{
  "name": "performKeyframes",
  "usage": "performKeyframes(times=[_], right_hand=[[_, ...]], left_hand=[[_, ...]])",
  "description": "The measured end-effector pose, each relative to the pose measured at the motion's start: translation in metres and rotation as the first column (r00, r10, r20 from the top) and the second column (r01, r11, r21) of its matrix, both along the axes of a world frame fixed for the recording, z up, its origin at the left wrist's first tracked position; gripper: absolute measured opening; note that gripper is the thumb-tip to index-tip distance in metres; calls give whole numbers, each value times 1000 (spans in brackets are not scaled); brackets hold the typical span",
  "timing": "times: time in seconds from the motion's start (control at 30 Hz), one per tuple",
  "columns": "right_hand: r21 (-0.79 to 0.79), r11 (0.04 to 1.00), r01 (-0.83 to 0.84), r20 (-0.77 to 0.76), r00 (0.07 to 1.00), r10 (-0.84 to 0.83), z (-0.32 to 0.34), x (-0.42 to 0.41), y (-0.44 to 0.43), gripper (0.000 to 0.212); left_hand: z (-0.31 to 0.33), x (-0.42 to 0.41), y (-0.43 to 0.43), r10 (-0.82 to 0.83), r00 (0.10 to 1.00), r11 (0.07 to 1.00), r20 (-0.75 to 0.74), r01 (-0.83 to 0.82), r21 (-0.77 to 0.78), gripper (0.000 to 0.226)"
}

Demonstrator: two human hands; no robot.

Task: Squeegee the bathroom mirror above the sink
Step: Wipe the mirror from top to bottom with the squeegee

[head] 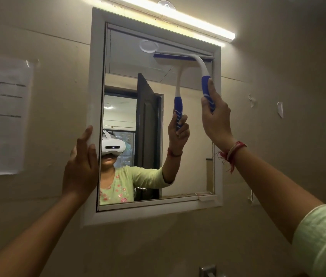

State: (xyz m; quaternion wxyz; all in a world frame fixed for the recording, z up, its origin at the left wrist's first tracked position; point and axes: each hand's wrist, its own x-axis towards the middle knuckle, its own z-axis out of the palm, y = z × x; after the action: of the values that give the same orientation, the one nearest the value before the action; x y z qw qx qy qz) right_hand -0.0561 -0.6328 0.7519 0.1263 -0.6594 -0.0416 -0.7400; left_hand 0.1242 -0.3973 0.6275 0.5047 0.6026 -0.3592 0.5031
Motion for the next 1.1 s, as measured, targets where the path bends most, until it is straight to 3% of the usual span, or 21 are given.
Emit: performKeyframes(times=[0.57,1.1], right_hand=[[19,1000,-7,-62,998,9,-68,-10,5,52],[82,984,-157,-113,980,166,-180,-2,-4,54]], left_hand=[[0,2,0,-49,999,999,18,49,-19,41],[-4,2,1,-51,999,999,-10,51,-20,41]])
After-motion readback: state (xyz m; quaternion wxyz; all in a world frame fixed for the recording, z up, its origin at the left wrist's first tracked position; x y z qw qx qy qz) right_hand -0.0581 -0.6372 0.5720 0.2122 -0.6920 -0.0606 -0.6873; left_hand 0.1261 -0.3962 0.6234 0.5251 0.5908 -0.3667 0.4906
